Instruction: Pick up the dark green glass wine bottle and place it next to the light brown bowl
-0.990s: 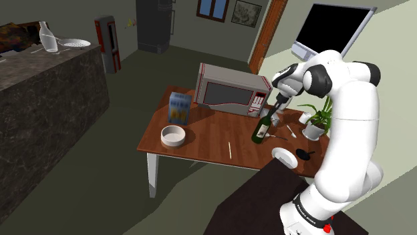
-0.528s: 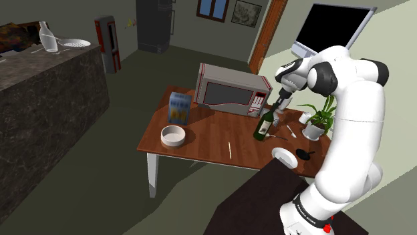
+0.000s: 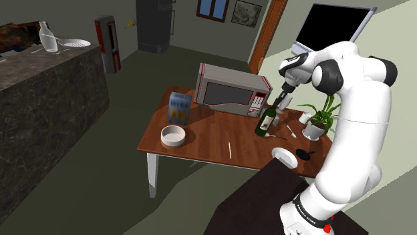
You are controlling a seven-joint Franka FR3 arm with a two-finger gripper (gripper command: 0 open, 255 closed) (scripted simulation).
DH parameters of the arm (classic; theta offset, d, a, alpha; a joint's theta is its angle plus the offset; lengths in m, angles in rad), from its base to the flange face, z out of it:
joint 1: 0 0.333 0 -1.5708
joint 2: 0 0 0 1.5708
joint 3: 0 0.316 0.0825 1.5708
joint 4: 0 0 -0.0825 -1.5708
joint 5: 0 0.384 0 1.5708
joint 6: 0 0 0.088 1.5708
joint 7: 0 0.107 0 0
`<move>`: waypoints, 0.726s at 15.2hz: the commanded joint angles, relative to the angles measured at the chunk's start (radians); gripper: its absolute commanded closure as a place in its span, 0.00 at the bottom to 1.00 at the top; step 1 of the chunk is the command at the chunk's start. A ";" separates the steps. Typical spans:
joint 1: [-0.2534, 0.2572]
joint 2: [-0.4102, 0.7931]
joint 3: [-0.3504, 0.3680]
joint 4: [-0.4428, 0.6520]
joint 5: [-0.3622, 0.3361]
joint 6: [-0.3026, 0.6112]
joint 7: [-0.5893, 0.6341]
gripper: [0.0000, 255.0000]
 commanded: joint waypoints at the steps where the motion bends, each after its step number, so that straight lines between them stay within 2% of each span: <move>1: 0.004 -0.014 -0.007 0.010 -0.012 -0.021 0.009 1.00; 11: 0.016 -0.065 -0.032 0.077 -0.060 -0.127 0.046 1.00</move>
